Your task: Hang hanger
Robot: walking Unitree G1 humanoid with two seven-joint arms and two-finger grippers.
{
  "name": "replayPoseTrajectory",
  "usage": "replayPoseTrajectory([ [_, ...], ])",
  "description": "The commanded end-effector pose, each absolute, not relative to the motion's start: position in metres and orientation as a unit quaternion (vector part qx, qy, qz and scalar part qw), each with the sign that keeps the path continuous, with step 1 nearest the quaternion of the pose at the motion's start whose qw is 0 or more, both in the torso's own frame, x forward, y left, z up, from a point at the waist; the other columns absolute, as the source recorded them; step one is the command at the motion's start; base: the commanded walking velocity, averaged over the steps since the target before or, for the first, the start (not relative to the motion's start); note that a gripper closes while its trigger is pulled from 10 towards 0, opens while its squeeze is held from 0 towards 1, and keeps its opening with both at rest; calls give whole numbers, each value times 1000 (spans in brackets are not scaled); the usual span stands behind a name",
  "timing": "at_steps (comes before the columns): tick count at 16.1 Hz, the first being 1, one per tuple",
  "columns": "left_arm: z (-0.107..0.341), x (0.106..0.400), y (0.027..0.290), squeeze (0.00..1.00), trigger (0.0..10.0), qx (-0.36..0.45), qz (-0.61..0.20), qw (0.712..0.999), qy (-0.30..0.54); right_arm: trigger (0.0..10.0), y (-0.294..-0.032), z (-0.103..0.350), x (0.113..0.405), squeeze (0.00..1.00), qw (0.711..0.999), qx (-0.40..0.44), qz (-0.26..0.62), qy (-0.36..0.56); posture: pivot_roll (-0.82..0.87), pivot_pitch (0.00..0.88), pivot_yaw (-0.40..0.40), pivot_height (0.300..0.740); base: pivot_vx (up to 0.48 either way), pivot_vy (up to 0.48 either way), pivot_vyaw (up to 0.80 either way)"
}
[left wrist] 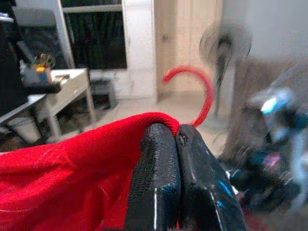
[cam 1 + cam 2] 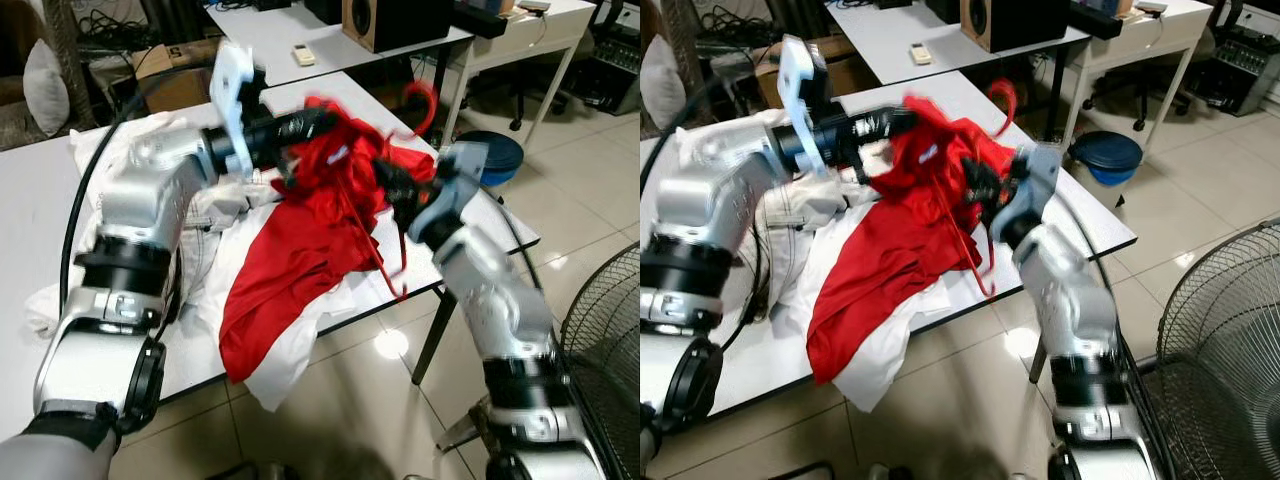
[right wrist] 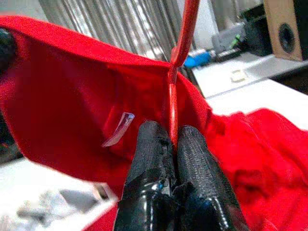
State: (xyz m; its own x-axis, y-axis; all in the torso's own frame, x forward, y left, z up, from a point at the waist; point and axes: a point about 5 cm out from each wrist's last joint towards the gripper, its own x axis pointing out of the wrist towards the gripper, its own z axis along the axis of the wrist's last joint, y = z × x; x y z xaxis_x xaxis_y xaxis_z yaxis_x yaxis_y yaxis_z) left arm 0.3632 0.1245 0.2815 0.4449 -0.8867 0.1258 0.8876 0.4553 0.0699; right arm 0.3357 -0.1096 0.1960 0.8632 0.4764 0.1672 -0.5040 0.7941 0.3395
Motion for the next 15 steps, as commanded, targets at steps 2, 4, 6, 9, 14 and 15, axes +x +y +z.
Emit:
replayPoseTrajectory([
  [2, 307, 358, 122, 0, 0, 0, -527, 845, -91, 10000, -107, 207, 340, 0, 932, 220, 281, -58, -192, 0, 72, 740, 0, 0, 0],
  [4, 286, 366, 128, 0, 9098, 97, -477, 872, -48, 10000, -109, 212, 340, 0, 925, 246, 280, -73, -191, 0, 74, 740, 0, 0, 0],
  [6, 257, 378, 145, 1000, 10000, 214, -370, 904, 4, 10000, -113, 214, 340, 0, 918, 276, 273, -81, -194, 0, 78, 740, 0, 0, 0],
  [9, 244, 371, 162, 1000, 10000, 200, -341, 918, 30, 10000, -116, 212, 338, 0, 918, 279, 271, -80, -198, 0, 78, 740, 0, 0, 0],
  [14, 214, 355, 156, 1000, 10000, 166, -329, 928, 50, 10000, -116, 210, 340, 0, 918, 284, 266, -73, -190, 0, 66, 740, 0, 0, 0],
  [15, 210, 354, 151, 1000, 10000, 141, -326, 934, 48, 10000, -116, 210, 340, 0, 918, 285, 266, -73, -186, 0, 61, 740, 0, 0, 0],
])
